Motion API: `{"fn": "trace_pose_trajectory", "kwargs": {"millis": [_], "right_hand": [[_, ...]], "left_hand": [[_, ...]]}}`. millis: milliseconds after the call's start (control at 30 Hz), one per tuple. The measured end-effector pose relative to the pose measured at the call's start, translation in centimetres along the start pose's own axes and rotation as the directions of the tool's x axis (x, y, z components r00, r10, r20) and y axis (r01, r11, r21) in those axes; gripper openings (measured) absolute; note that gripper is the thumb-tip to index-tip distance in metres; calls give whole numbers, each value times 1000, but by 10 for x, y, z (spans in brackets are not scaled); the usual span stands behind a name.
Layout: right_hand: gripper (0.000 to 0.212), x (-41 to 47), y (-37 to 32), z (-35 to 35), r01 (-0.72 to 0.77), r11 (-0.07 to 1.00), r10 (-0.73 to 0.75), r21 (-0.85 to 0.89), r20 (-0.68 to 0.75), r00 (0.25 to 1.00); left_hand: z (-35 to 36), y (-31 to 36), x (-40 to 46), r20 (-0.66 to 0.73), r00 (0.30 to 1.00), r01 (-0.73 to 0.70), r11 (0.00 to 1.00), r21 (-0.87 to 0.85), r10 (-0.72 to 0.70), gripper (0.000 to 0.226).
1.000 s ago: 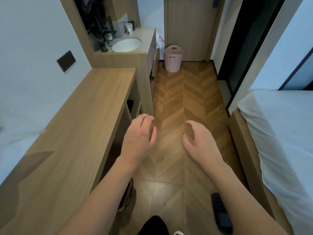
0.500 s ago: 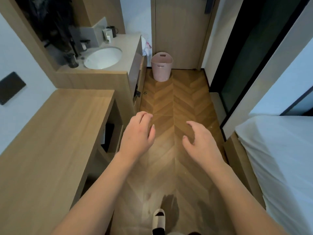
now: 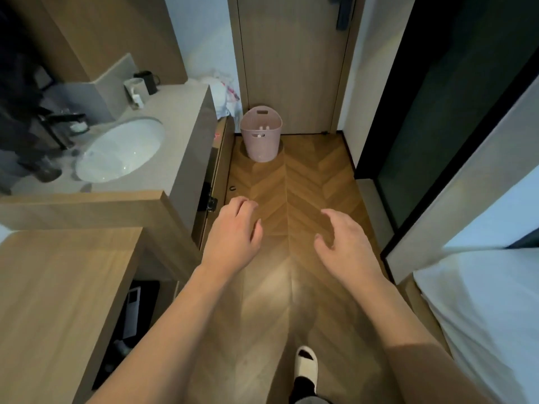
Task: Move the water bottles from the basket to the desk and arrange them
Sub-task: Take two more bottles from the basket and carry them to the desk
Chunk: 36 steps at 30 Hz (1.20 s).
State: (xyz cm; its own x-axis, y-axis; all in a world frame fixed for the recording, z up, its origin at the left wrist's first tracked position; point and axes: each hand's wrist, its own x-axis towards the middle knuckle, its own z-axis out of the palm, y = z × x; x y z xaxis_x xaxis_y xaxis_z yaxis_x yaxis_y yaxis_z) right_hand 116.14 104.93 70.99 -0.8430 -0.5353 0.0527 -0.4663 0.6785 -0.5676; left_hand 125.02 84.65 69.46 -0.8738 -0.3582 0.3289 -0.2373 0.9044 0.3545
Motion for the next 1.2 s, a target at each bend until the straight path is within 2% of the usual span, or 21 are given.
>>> {"fn": "trace_pose_trajectory", "kwargs": {"millis": [267,467,733,867,1067,1200], "right_hand": [[54,189,29,-28,20,999,-19,33,-21,1000],[54,342,50,-6,14,1000,-15,22,40,999],[53,558,62,-14,12,999,-12,-52,3,1000],[52,650,74,-24,-7,1000,7,-17,-21,1000],[52,788,116,-18,-16,1000,15,26,22,1000],[52,896,152,-21,0,1000,-1,23,24,1000]], "left_hand": [[42,-11,189,-36,999,32,999,-7,-32,33],[104,-58,313,-11,998,62,998,-8,-62,35],[153,-116,531,-35,999,36,999,-23,-37,34],[176,-123,628,-17,999,33,999,-43,-33,35],[235,-141,754,30,999,28,1000,-8,-28,36],[271,-152,849,-9,999,49,999,2,-49,31]]}}
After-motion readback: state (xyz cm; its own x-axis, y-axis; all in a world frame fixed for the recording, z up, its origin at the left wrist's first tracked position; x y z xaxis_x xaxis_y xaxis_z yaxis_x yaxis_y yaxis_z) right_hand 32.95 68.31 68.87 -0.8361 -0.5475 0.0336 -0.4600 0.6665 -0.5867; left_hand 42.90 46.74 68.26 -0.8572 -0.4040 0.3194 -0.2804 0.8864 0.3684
